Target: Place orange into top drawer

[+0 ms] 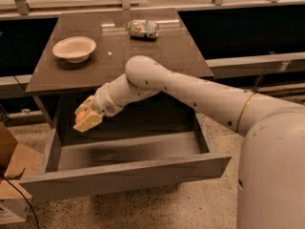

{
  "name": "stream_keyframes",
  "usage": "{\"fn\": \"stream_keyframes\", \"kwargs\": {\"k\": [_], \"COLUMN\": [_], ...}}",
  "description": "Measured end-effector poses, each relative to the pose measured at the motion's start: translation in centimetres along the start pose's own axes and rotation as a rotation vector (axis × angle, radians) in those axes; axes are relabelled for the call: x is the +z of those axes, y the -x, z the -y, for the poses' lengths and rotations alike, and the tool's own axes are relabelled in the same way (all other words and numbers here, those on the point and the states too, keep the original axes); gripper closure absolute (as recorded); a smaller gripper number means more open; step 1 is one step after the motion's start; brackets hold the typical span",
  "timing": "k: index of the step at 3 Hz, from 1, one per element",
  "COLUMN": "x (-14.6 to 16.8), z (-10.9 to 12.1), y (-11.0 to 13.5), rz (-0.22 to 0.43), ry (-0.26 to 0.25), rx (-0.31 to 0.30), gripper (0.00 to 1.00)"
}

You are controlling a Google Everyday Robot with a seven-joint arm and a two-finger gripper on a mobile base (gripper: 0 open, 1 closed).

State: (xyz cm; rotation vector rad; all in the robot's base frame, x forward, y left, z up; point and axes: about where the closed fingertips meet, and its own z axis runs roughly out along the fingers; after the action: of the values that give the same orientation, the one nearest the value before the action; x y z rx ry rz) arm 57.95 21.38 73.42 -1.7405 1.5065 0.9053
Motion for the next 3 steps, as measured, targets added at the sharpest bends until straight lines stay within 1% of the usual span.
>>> {"fn": "stream_keyframes", "kwargs": {"k": [1, 2, 3], "x": [1.1, 2.3, 3.6], "z": [-2.0, -4.0, -5.0], "y": [-0.4, -1.2, -2.9], "rz": [0.017, 0.017, 0.02], "ry": [0.041, 0.076, 0.086], "rx": [0.041, 0.086, 0.118], "gripper": [1.0, 1.0, 1.0]}}
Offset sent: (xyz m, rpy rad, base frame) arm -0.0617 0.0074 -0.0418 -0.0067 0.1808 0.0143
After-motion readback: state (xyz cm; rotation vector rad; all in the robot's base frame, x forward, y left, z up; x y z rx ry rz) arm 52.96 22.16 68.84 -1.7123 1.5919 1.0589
